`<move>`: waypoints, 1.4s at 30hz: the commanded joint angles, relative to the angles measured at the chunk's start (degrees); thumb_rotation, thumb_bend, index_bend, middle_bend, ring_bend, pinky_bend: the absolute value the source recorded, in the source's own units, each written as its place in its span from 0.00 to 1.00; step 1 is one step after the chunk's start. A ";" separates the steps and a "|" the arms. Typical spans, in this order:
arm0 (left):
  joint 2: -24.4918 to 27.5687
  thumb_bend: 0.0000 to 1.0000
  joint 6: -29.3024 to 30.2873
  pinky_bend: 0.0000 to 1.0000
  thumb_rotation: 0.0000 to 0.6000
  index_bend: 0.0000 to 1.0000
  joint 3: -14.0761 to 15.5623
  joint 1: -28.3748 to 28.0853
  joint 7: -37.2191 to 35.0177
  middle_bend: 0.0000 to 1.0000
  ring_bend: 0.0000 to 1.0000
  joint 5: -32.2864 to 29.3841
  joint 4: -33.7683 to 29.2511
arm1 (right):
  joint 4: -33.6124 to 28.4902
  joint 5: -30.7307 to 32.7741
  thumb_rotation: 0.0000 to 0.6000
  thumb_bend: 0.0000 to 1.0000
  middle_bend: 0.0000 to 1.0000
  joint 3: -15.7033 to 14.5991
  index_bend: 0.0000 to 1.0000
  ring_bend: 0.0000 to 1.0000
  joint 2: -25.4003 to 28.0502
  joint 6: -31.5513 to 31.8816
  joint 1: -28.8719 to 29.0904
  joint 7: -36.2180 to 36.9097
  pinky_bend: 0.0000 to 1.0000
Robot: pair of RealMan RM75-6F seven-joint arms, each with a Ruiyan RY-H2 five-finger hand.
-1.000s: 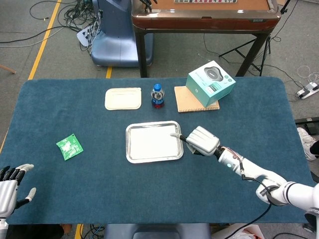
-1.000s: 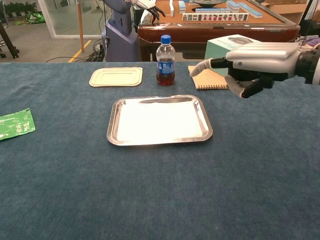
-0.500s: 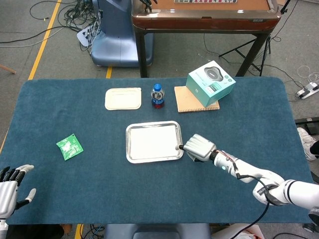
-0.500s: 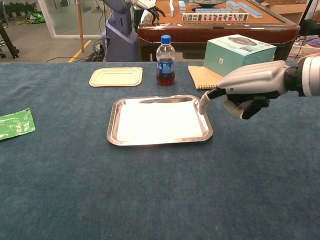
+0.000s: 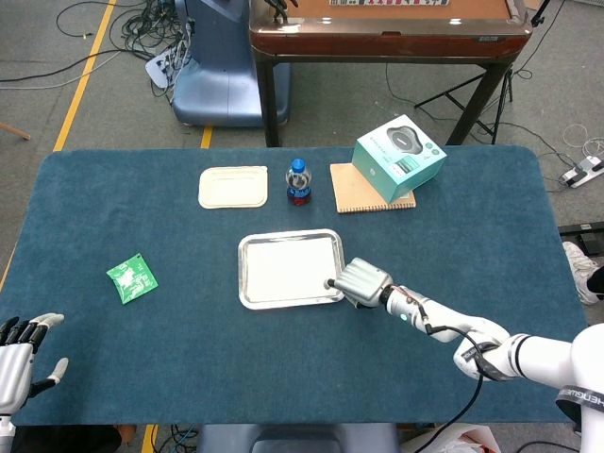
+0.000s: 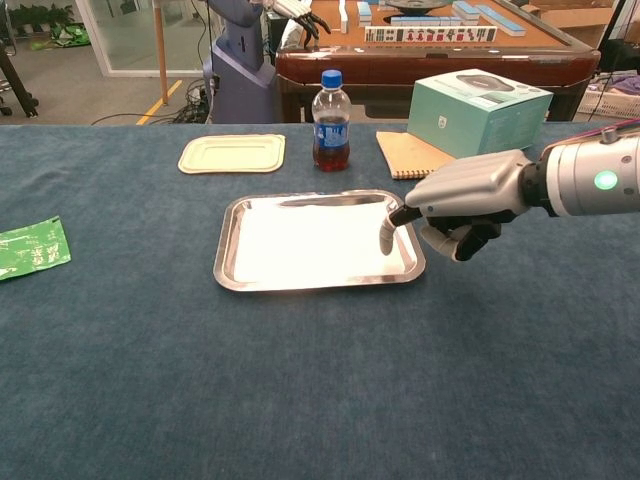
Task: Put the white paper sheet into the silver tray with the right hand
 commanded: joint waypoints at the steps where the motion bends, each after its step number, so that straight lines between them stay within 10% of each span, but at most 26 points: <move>1: -0.03 0.26 -0.05 0.09 1.00 0.24 0.03 0.00 -0.08 0.22 0.20 -0.01 0.08 | 0.87 0.26 1.00 1.00 1.00 0.02 0.28 1.00 -0.88 -0.55 0.08 -0.32 1.00; 21: -0.15 0.26 0.12 0.09 1.00 0.24 0.06 0.28 -0.80 0.22 0.20 -0.26 0.82 | 5.70 0.27 1.00 1.00 1.00 0.50 0.28 1.00 -5.41 -1.23 0.42 -0.89 1.00; 32: 0.34 0.26 0.66 0.09 1.00 0.24 -0.68 0.30 -1.50 0.22 0.20 -0.70 1.04 | -2.62 1.04 0.98 1.00 0.99 2.90 0.28 1.00 4.36 10.75 -5.02 0.05 1.00; 37: 0.17 0.26 0.63 0.09 1.00 0.24 -1.85 -0.21 -1.98 0.22 0.20 -1.63 1.84 | -7.83 6.57 0.95 1.00 0.82 4.57 0.25 0.93 8.99 19.75 -11.69 -4.44 1.00; 42: 0.42 0.26 -0.25 0.09 1.00 0.24 -2.99 -1.24 -2.71 0.22 0.20 -2.38 2.48 | -10.22 10.91 0.94 0.88 0.59 5.12 0.23 0.66 10.12 27.73 -17.90 -9.13 0.84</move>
